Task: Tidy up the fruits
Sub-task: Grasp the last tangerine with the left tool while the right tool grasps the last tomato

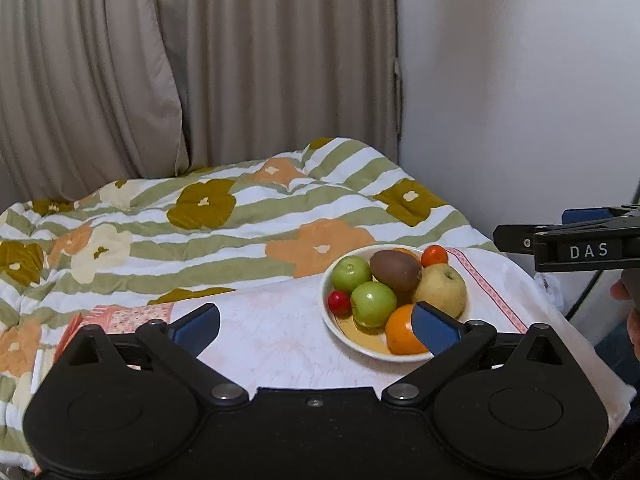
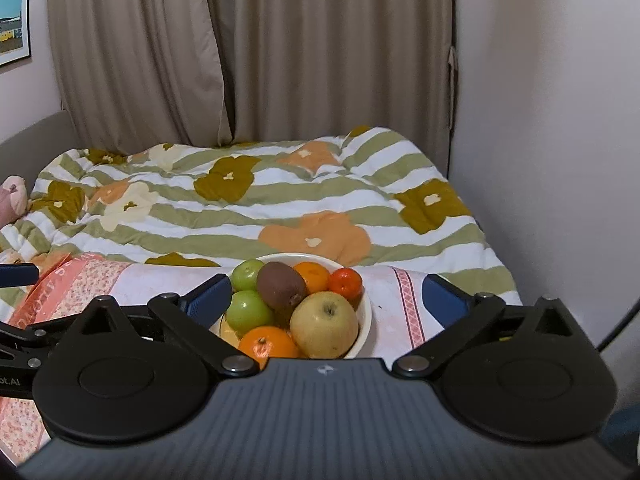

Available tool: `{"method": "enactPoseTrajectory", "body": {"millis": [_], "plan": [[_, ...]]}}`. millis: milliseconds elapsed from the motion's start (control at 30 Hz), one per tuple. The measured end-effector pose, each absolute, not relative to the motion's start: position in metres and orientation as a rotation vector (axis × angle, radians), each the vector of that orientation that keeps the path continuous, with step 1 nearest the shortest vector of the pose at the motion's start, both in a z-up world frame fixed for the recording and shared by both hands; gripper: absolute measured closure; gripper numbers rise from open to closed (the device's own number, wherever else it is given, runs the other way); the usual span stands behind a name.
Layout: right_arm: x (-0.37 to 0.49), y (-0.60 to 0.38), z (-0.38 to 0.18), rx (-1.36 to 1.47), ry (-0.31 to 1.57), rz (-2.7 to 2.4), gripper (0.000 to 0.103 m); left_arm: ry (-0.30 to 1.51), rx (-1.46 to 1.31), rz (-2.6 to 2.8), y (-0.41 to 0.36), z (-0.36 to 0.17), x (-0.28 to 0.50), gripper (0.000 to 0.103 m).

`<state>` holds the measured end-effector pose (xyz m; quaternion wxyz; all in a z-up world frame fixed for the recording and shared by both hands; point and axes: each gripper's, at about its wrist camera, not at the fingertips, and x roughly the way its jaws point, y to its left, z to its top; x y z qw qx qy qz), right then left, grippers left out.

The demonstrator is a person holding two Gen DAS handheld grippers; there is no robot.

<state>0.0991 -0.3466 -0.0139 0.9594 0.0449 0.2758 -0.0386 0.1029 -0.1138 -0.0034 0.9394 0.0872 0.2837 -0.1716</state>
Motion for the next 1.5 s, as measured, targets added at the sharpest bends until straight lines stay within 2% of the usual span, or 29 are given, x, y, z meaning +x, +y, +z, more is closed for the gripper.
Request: {"method": "enactPoseTrajectory", "body": {"millis": [533,900,1000,1167,1267,1333,1400,1433,1467,1500], "plan": [[0.029,-0.29,-0.056,0.138,0.652,-0.129,0.0,0.581,0.279,-0.521,-0.082,-0.038,0.057,0.0],[0.024,-0.281,-0.105,0.204,0.694,-0.144,0.0,0.586,0.38,-0.645,-0.091,-0.091,0.078,0.001],[0.025,-0.278,-0.117,0.209,0.704,-0.154,0.0,0.601,0.399,-0.676,-0.093,-0.102,0.089,0.005],[0.03,-0.274,-0.134,0.222,0.724,-0.161,0.0,0.668,0.439,-0.7,-0.104,-0.122,0.111,0.022],[0.035,-0.272,-0.139,0.222,0.729,-0.162,0.0,0.695,0.453,-0.711,-0.106,-0.132,0.121,0.028],[0.039,-0.27,-0.143,0.222,0.735,-0.161,0.0,0.709,0.458,-0.718,-0.109,-0.137,0.124,0.028],[0.043,-0.268,-0.145,0.219,0.74,-0.155,0.0,0.724,0.459,-0.727,-0.11,-0.141,0.128,0.036],[0.046,-0.267,-0.146,0.217,0.743,-0.152,0.0,0.733,0.459,-0.73,-0.111,-0.143,0.13,0.046],[0.048,-0.266,-0.146,0.216,0.745,-0.15,0.0,0.748,0.459,-0.734,-0.111,-0.145,0.132,0.051],[0.051,-0.265,-0.147,0.216,0.747,-0.147,0.0,0.759,0.455,-0.742,-0.111,-0.147,0.134,0.053]]}}
